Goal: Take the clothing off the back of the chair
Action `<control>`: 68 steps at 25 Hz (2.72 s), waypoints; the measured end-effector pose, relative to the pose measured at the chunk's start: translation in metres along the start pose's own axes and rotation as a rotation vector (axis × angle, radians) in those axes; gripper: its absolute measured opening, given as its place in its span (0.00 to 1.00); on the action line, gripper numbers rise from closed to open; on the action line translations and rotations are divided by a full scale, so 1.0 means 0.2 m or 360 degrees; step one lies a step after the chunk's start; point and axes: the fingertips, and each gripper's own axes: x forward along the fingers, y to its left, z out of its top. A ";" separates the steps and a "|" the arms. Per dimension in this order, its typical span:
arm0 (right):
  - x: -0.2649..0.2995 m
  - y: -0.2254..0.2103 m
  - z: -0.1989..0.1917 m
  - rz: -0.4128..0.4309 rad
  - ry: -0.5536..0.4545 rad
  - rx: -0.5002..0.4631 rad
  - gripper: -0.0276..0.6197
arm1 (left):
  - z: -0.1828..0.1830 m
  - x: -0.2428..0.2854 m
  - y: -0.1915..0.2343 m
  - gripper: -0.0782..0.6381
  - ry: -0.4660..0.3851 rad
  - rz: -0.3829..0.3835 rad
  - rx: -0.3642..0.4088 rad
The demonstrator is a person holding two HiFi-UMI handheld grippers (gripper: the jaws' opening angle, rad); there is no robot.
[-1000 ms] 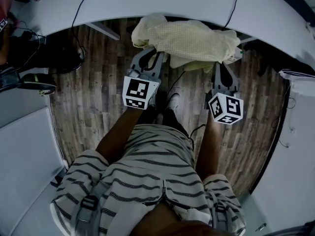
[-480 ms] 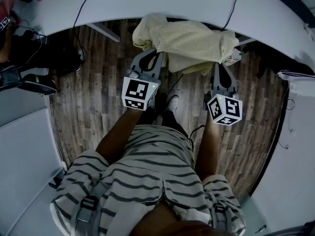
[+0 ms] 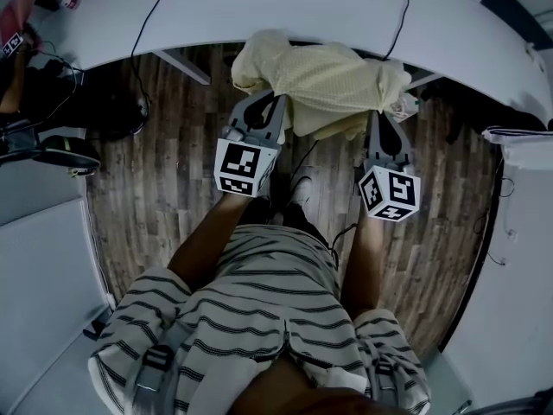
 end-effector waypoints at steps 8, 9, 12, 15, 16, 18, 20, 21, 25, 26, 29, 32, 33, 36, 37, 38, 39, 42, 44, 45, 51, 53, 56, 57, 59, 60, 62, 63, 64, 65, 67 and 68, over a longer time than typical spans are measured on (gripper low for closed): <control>-0.01 -0.01 0.09 -0.0025 -0.0057 -0.0009 0.08 | 0.09 0.00 -0.02 0.15 -0.0055 0.0016 0.0008; -0.01 -0.01 0.10 -0.0032 -0.0061 -0.0012 0.08 | 0.10 0.00 -0.02 0.15 -0.0060 0.0017 0.0007; -0.02 -0.02 0.12 -0.0045 -0.0073 -0.0018 0.08 | 0.13 0.00 -0.02 0.15 -0.0076 0.0023 0.0003; -0.01 -0.01 0.15 -0.0040 -0.0088 -0.0025 0.08 | 0.15 0.01 -0.03 0.15 -0.0095 0.0025 -0.0007; -0.01 -0.01 0.17 -0.0038 -0.0095 -0.0028 0.08 | 0.16 0.01 -0.03 0.15 -0.0100 0.0025 -0.0012; -0.01 0.00 0.19 -0.0039 -0.0110 -0.0033 0.08 | 0.17 0.01 -0.02 0.15 -0.0112 0.0022 -0.0018; -0.02 0.01 0.22 -0.0037 -0.0126 -0.0030 0.08 | 0.20 0.00 -0.02 0.15 -0.0127 0.0023 -0.0019; -0.02 0.01 0.23 -0.0033 -0.0134 -0.0022 0.08 | 0.21 -0.01 -0.02 0.15 -0.0134 0.0023 -0.0018; -0.05 0.00 0.28 -0.0025 -0.0168 0.0020 0.08 | 0.26 -0.01 -0.05 0.15 -0.0158 0.0015 -0.0003; -0.05 0.00 0.30 -0.0029 -0.0174 0.0019 0.08 | 0.28 -0.01 -0.05 0.15 -0.0165 0.0013 -0.0001; -0.06 0.01 0.33 -0.0045 -0.0188 -0.0003 0.08 | 0.32 -0.02 -0.05 0.15 -0.0183 0.0007 0.0001; -0.08 0.02 0.37 -0.0051 -0.0202 -0.0023 0.08 | 0.35 -0.03 -0.06 0.15 -0.0198 0.0002 0.0005; -0.09 0.03 0.38 -0.0052 -0.0208 -0.0029 0.08 | 0.37 -0.04 -0.06 0.15 -0.0205 0.0001 0.0005; -0.10 0.04 0.42 -0.0053 -0.0230 -0.0044 0.08 | 0.40 -0.05 -0.06 0.15 -0.0230 0.0000 0.0006; -0.10 0.04 0.44 -0.0056 -0.0237 -0.0049 0.08 | 0.41 -0.05 -0.06 0.15 -0.0238 -0.0001 0.0007; -0.11 0.04 0.45 -0.0059 -0.0244 -0.0055 0.08 | 0.43 -0.05 -0.06 0.15 -0.0247 -0.0003 0.0009; -0.11 0.05 0.47 -0.0062 -0.0251 -0.0061 0.08 | 0.44 -0.06 -0.07 0.15 -0.0255 -0.0004 0.0011; -0.12 0.05 0.51 -0.0076 -0.0277 -0.0083 0.08 | 0.48 -0.06 -0.07 0.15 -0.0284 -0.0009 0.0024; -0.12 0.05 0.54 -0.0079 -0.0298 -0.0090 0.08 | 0.51 -0.07 -0.06 0.15 -0.0304 -0.0008 0.0029; -0.13 0.06 0.56 -0.0079 -0.0308 -0.0092 0.08 | 0.53 -0.07 -0.06 0.15 -0.0313 -0.0006 0.0029; -0.19 0.07 0.66 -0.0084 -0.0381 -0.0115 0.08 | 0.62 -0.11 -0.08 0.15 -0.0387 -0.0011 0.0042; -0.20 0.08 0.70 -0.0081 -0.0405 -0.0117 0.08 | 0.67 -0.12 -0.08 0.15 -0.0409 -0.0015 0.0045; -0.23 0.09 0.75 -0.0074 -0.0438 -0.0131 0.08 | 0.73 -0.14 -0.10 0.15 -0.0446 -0.0020 0.0049; -0.24 0.10 0.77 -0.0072 -0.0447 -0.0135 0.08 | 0.75 -0.15 -0.10 0.15 -0.0459 -0.0023 0.0051; -0.26 0.10 0.80 -0.0065 -0.0461 -0.0137 0.08 | 0.78 -0.16 -0.12 0.15 -0.0480 -0.0029 0.0052; -0.27 0.11 0.81 -0.0059 -0.0466 -0.0136 0.08 | 0.80 -0.17 -0.12 0.15 -0.0486 -0.0031 0.0052; -0.30 0.12 0.84 -0.0046 -0.0474 -0.0136 0.08 | 0.83 -0.19 -0.13 0.15 -0.0498 -0.0034 0.0048; -0.31 0.13 0.85 -0.0041 -0.0480 -0.0137 0.08 | 0.84 -0.20 -0.13 0.15 -0.0510 -0.0038 0.0047; -0.32 0.13 0.87 -0.0038 -0.0487 -0.0138 0.08 | 0.87 -0.22 -0.14 0.15 -0.0524 -0.0042 0.0047; -0.34 0.14 0.88 -0.0037 -0.0496 -0.0139 0.08 | 0.89 -0.23 -0.15 0.15 -0.0540 -0.0047 0.0049; -0.37 0.14 0.91 -0.0037 -0.0513 -0.0137 0.08 | 0.92 -0.25 -0.16 0.15 -0.0564 -0.0057 0.0051; -0.38 0.15 0.93 -0.0037 -0.0519 -0.0137 0.08 | 0.94 -0.26 -0.16 0.15 -0.0572 -0.0061 0.0051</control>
